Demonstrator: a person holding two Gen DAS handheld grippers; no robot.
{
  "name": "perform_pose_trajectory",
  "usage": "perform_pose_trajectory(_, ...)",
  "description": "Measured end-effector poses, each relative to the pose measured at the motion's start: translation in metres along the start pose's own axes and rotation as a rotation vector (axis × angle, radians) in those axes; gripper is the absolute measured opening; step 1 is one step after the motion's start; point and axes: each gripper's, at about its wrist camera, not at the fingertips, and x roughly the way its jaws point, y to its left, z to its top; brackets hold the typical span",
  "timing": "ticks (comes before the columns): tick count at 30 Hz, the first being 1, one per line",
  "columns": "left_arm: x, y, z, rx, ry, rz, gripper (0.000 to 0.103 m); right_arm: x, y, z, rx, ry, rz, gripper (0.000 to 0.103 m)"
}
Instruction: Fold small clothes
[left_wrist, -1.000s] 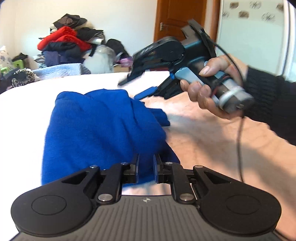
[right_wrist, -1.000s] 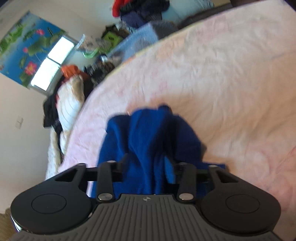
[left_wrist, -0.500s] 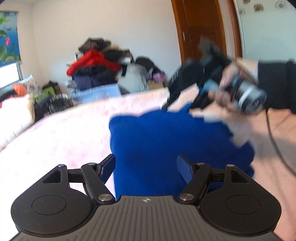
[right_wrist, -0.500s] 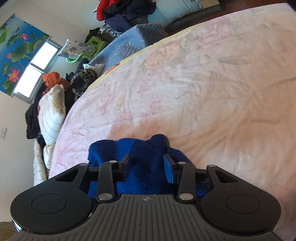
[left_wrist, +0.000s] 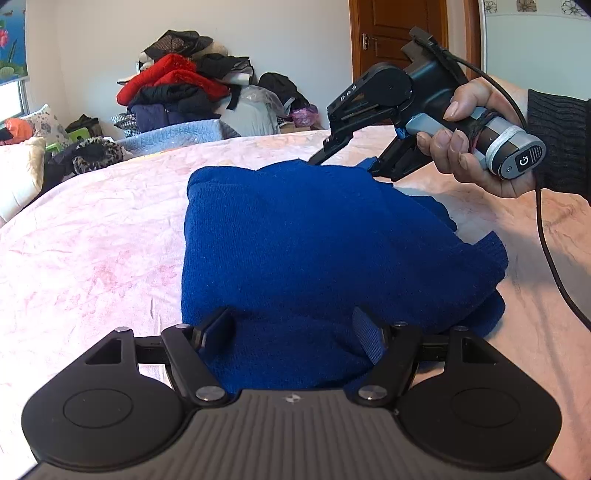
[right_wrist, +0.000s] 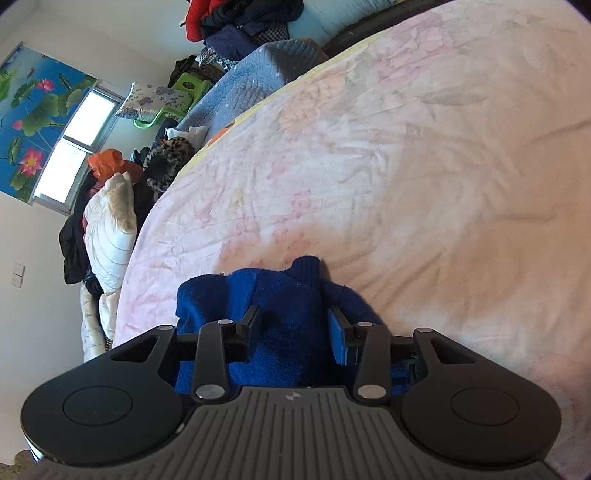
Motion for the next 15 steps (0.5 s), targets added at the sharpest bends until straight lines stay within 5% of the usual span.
perform_pose_trajectory(7,-0.003,0.001,-0.003,-0.018,-0.009,-0.003,0.073,-0.004,-0.011,-0.004,0.034,-0.008,0.045,0.041)
perform_pose_trajectory(9,-0.003,0.002,-0.003,-0.023,-0.01,-0.005,0.073,-0.005,-0.012,-0.007,0.04,-0.023,0.089,0.018)
perform_pose_trajectory(15,-0.02,0.026,-0.001,-0.135,-0.038,-0.038,0.073,-0.031,-0.011,-0.009,-0.044,-0.166,0.105,0.011)
